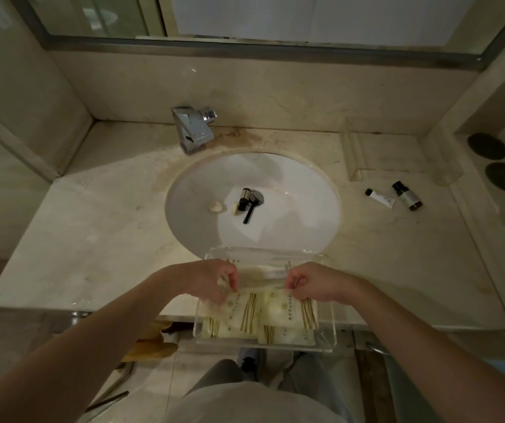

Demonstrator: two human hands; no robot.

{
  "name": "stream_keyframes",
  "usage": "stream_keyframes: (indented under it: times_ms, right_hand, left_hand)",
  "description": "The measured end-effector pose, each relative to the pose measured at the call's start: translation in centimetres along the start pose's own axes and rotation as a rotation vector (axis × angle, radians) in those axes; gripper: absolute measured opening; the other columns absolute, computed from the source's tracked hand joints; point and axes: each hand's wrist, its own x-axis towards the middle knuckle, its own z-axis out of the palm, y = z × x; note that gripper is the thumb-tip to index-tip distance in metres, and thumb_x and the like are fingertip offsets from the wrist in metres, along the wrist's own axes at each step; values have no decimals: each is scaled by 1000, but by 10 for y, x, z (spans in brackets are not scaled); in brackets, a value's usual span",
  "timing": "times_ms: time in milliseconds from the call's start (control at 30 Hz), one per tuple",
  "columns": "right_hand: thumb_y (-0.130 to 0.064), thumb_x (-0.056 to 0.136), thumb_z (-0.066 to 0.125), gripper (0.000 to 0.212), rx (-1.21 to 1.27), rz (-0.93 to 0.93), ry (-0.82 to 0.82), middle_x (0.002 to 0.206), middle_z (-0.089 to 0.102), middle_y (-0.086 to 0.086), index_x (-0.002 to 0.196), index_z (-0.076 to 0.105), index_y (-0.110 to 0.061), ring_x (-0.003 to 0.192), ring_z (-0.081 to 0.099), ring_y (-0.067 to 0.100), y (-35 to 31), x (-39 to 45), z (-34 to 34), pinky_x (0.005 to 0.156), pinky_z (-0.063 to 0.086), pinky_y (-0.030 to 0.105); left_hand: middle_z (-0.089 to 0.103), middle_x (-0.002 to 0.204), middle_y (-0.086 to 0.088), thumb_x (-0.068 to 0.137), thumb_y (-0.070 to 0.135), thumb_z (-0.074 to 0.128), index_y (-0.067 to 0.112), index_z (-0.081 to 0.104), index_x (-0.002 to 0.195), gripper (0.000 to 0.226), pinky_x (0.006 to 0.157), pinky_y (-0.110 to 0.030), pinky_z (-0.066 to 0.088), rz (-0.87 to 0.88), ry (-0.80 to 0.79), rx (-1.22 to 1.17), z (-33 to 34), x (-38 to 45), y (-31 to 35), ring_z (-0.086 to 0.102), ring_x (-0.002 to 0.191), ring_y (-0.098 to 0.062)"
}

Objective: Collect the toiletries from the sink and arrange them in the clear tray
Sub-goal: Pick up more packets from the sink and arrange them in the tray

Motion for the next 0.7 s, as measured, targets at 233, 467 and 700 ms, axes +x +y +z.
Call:
stream_keyframes:
  times_ms: [233, 467, 700]
  right_hand:
    - [-11, 85, 57, 23, -370, -46, -16, 108, 64, 2, 106, 64, -18, 97, 60, 18, -5, -6, 15, 82, 48, 29]
    - [-29, 78, 66, 15, -476, -77, 24, 80, 54, -4, 84, 55, -21, 71, 51, 16, -4, -5, 22, 64, 41, 31]
    - [-10, 81, 66, 42, -33, -130, -14, 107, 59, 2, 114, 49, -30, 89, 61, 21, -3, -9, 8, 72, 53, 41]
  left_hand:
    - [57, 102, 0, 75, 0, 64, 18, 55, 97, 29, 69, -28, 45, 29, -4, 252, 9, 4, 0, 50, 77, -15]
    - [52, 81, 6, 74, 7, 71, 19, 50, 82, 25, 64, -24, 41, 87, 20, 336, 12, 5, 2, 45, 68, -13]
    - [54, 77, 9, 76, 8, 72, 16, 54, 80, 20, 63, -19, 42, 105, 31, 284, 9, 4, -1, 48, 66, -8]
